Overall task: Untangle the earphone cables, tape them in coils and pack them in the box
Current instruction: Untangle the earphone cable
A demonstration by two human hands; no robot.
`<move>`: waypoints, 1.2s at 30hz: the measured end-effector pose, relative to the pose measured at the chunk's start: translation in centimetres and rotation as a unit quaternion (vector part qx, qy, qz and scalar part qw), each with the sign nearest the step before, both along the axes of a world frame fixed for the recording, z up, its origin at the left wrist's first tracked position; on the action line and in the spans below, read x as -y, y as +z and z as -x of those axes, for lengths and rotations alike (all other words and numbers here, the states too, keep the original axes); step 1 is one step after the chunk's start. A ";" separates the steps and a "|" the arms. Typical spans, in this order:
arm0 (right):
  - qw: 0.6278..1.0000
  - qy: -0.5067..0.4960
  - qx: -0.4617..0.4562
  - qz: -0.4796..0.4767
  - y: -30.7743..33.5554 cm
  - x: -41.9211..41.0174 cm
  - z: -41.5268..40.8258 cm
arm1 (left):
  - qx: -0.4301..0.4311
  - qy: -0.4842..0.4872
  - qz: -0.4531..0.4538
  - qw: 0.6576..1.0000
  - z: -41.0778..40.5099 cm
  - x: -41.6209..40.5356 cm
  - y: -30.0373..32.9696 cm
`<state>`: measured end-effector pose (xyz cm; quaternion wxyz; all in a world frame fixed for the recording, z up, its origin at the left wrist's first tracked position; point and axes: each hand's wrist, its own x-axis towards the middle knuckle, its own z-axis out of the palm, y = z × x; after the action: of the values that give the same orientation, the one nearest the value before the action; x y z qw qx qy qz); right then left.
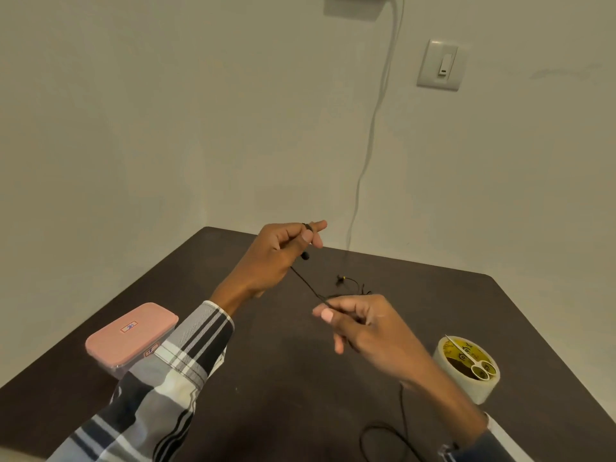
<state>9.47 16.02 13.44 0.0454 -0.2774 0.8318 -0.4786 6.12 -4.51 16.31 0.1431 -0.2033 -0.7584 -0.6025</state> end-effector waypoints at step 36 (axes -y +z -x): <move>0.996 -0.013 0.035 0.076 -1.2 1.5 2.1 | 0.040 -0.155 -0.268 0.950 -0.3 -1.2 1.4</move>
<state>7.34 14.56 12.21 0.0472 -0.2527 0.7942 -0.5506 6.42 -3.31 17.66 0.0666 -0.2486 -0.5334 -0.8058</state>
